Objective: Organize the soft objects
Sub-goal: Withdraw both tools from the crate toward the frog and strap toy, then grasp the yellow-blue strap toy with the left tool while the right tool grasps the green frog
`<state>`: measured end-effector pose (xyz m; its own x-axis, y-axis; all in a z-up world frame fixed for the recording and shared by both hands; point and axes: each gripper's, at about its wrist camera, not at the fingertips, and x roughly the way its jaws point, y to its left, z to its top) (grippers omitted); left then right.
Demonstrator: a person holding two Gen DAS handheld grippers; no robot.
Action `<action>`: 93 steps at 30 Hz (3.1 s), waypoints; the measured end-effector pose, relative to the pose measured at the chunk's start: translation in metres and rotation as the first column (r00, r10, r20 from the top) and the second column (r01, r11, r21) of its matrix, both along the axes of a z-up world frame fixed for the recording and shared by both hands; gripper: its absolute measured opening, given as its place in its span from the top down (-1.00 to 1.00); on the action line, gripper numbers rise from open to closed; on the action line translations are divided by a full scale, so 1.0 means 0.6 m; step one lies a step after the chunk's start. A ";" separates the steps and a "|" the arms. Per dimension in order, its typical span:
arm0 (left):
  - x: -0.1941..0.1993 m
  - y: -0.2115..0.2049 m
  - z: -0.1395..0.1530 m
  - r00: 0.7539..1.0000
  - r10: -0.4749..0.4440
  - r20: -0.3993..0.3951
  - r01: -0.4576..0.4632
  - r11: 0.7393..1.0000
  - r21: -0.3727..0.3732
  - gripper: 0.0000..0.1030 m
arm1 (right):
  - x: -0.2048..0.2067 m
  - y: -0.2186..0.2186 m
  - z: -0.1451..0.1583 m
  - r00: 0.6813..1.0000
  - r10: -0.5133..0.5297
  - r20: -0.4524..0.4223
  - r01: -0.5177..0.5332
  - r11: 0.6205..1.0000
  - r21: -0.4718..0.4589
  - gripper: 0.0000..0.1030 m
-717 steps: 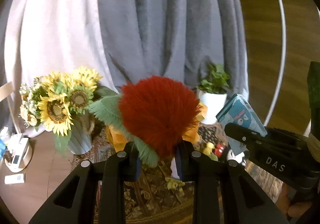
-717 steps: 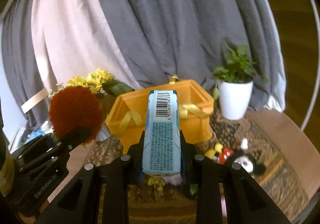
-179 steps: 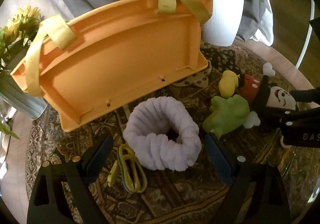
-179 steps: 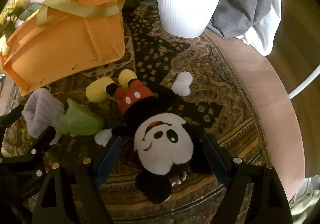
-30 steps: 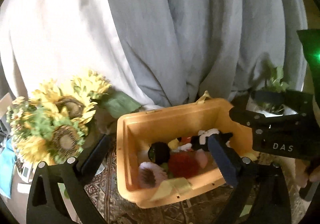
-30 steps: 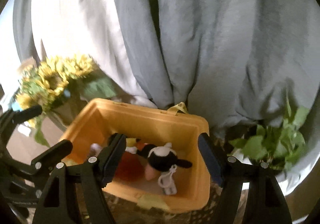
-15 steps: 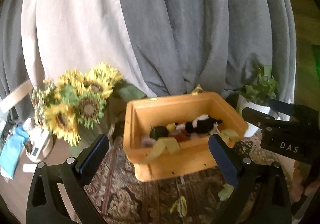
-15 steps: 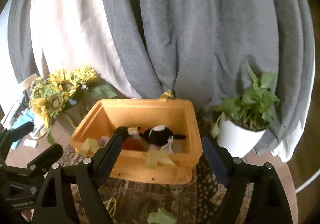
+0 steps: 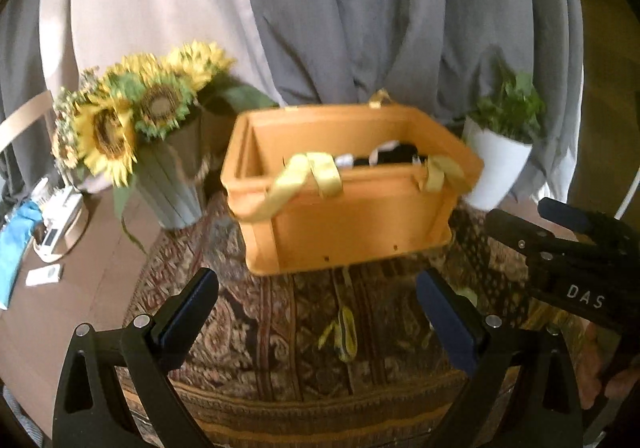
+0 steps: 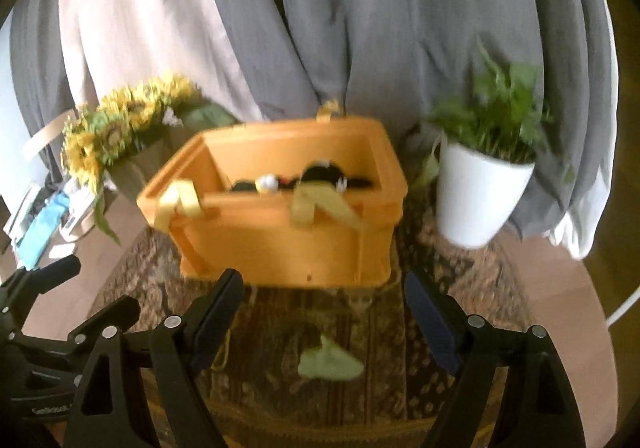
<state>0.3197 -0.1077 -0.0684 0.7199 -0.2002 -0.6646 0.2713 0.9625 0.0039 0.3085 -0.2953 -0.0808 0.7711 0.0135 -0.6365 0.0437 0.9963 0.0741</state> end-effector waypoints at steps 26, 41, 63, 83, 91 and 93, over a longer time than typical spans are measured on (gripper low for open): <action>0.030 -0.023 -0.161 0.989 -0.055 -0.136 0.066 0.995 0.076 -0.85 | 0.032 -0.009 -0.174 0.965 0.024 -0.261 -0.028 1.000 -0.013 -0.63; 0.069 -0.029 -0.220 0.981 -0.006 -0.196 0.029 0.993 0.114 -0.49 | 0.054 -0.008 -0.214 0.955 0.043 -0.294 -0.042 0.999 0.008 -0.63; 0.032 -0.024 -0.191 0.989 -0.033 -0.141 0.039 0.998 0.041 0.34 | 0.024 -0.002 -0.190 0.975 0.062 -0.213 -0.053 0.997 0.051 -0.29; -0.016 -0.011 -0.101 0.999 -0.008 -0.037 0.007 0.999 -0.035 0.36 | -0.015 0.004 -0.105 0.993 0.074 -0.093 -0.068 0.996 0.059 -0.28; -0.032 -0.003 -0.042 0.999 0.001 0.038 0.001 0.999 -0.051 0.36 | -0.033 0.008 -0.042 0.998 0.069 0.001 -0.069 0.997 0.036 -0.28; -0.036 -0.001 -0.026 0.998 0.001 0.061 0.002 0.999 -0.054 0.37 | -0.036 0.009 -0.028 0.997 0.068 0.023 -0.069 0.997 0.037 -0.28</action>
<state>0.2984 -0.1085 -0.0841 0.7589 -0.2352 -0.6072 0.2726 0.9616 -0.0318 0.2870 -0.2899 -0.0977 0.7809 0.0907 -0.6181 -0.0269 0.9934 0.1117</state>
